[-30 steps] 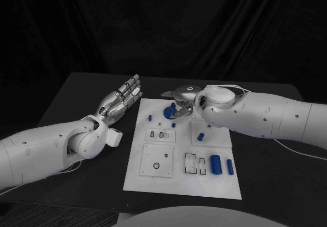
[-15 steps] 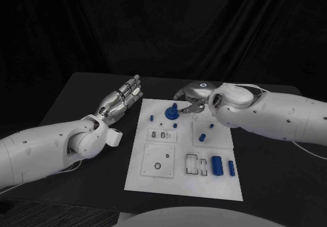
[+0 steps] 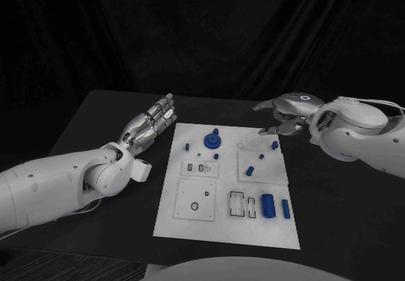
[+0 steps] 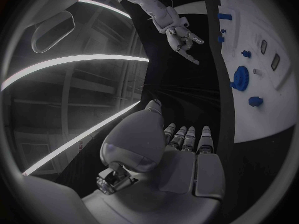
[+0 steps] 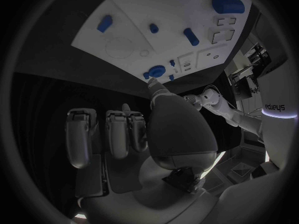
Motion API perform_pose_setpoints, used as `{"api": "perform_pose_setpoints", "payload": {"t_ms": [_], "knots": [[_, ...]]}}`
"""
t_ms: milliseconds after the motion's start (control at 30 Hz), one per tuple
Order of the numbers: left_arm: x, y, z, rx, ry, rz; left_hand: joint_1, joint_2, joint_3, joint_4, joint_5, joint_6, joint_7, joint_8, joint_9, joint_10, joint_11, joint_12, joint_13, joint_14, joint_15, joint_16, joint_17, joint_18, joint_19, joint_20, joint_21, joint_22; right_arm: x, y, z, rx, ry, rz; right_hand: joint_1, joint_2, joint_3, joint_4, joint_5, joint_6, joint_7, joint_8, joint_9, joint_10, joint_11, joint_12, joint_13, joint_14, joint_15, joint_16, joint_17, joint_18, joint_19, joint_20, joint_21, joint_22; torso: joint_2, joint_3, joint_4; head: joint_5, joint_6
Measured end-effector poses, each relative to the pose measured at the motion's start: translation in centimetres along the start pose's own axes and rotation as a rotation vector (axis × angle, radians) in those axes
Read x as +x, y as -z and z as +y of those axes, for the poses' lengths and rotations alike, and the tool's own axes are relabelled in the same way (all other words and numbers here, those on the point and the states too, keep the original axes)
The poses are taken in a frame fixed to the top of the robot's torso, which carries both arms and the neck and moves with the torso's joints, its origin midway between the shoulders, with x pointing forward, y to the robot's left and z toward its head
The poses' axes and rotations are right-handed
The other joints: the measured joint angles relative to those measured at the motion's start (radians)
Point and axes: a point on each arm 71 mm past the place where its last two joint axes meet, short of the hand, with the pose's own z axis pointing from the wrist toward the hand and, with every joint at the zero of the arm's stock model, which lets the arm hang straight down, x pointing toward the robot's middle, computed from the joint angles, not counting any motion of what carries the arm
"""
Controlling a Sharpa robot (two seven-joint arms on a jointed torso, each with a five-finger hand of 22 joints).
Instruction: Assemble the parts on the task board
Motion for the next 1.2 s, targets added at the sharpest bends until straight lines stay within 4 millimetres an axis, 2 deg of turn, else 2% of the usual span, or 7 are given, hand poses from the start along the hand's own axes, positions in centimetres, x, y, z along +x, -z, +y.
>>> {"api": "perform_pose_setpoints", "payload": {"t_ms": [167,433,633,767,867,1000,1200], "knots": [[0.0,0.0,0.0,0.000,0.001,0.001,0.002,0.002,0.000,0.000,0.001,0.000,0.000,0.000,0.000,0.000,0.000,0.000,0.000,0.000,0.000,0.000,0.000,0.000,0.000,0.000,0.000,0.000,0.4,1.6,-2.3,0.069,0.000,0.020,0.000,0.000,0.000,0.000,-0.005,-0.005,-0.003,0.000,-0.003,0.000,0.000,0.000,0.000,-0.002,-0.006,0.000,0.000,0.000,0.000,0.000,0.000,0.000,0.001,0.0012,-0.0015,-0.003,0.000],[0.1,0.0,0.0,-0.001,0.002,0.003,0.004,0.004,0.000,0.000,0.004,0.000,0.000,0.000,0.000,0.003,0.004,0.000,0.000,0.000,0.000,0.000,0.000,0.000,0.000,0.000,0.000,0.000,2.1,3.3,-4.4,0.132,-0.015,0.057,0.020,-0.026,0.007,0.018,-0.015,-0.038,-0.003,-0.004,-0.017,-0.004,-0.003,0.000,0.000,0.000,-0.007,0.000,0.000,0.000,0.000,-0.007,0.000,0.000,0.001,0.0018,-0.0033,-0.014,0.004],[0.1,-0.1,0.0,-0.002,0.004,0.006,0.004,0.004,0.003,-0.003,0.004,0.000,0.000,0.000,0.000,0.000,0.007,0.000,0.000,0.000,0.000,0.000,-0.001,0.000,0.003,0.004,0.000,0.000,3.4,4.0,-5.2,0.158,-0.028,0.082,0.026,-0.032,0.012,0.032,-0.015,0.081,0.002,0.011,0.002,-0.004,-0.003,0.000,0.000,0.000,-0.007,0.000,0.000,0.000,0.000,-0.007,0.000,0.000,0.001,0.0012,-0.0033,-0.017,0.002],[0.2,-0.1,0.0,-0.002,0.005,0.007,0.004,0.004,0.003,-0.003,0.008,0.000,0.000,0.000,0.000,0.000,0.007,0.000,0.000,-0.004,0.003,0.000,-0.001,0.000,0.002,0.004,0.000,0.000,4.2,4.2,-5.5,0.170,-0.038,0.096,0.031,-0.036,0.011,0.033,-0.019,0.099,0.005,0.012,0.005,-0.004,-0.003,0.000,0.000,0.000,-0.007,0.000,0.000,0.000,0.000,-0.007,0.000,0.000,0.001,0.0009,-0.0026,-0.017,-0.001],[0.2,-0.1,0.0,-0.003,0.006,0.008,0.004,0.004,0.006,-0.006,0.008,0.000,0.000,0.000,0.000,0.000,0.007,0.000,0.001,-0.004,0.003,0.000,-0.001,0.000,0.000,0.007,0.000,0.000,4.8,4.4,-5.6,0.175,-0.046,0.107,0.031,-0.036,0.010,0.040,-0.027,0.177,0.005,0.030,0.020,-0.004,-0.003,0.000,0.000,0.000,-0.007,0.000,0.000,0.000,0.000,-0.007,0.000,0.000,0.001,0.0010,-0.0020,-0.016,-0.002],[0.2,-0.1,0.1,-0.003,0.006,0.009,0.011,0.004,0.006,-0.006,0.013,0.000,0.000,0.000,0.000,0.000,0.007,0.000,0.001,0.000,0.007,0.000,-0.001,0.000,0.000,0.007,0.000,0.000,5.5,4.5,-5.7,0.179,-0.054,0.118,0.038,-0.039,0.012,0.043,-0.023,0.230,0.009,0.052,0.041,-0.004,-0.003,0.000,0.000,0.000,-0.007,0.000,0.000,0.000,0.000,-0.007,0.004,0.000,0.001,0.0010,-0.0020,-0.016,-0.003],[0.2,-0.1,0.1,-0.004,0.007,0.010,0.012,0.004,0.008,-0.008,0.014,0.000,0.000,0.000,0.000,0.000,0.007,0.000,0.001,0.000,0.007,0.000,-0.001,0.000,0.000,0.007,0.000,0.000,6.3,4.5,-5.6,0.180,-0.064,0.124,0.047,-0.033,0.012,0.043,-0.007,0.250,0.011,0.067,0.057,-0.004,-0.003,0.000,0.000,0.000,-0.007,0.000,0.000,0.000,0.000,-0.007,0.004,0.000,0.000,0.0010,-0.0019,-0.017,-0.005]]}}
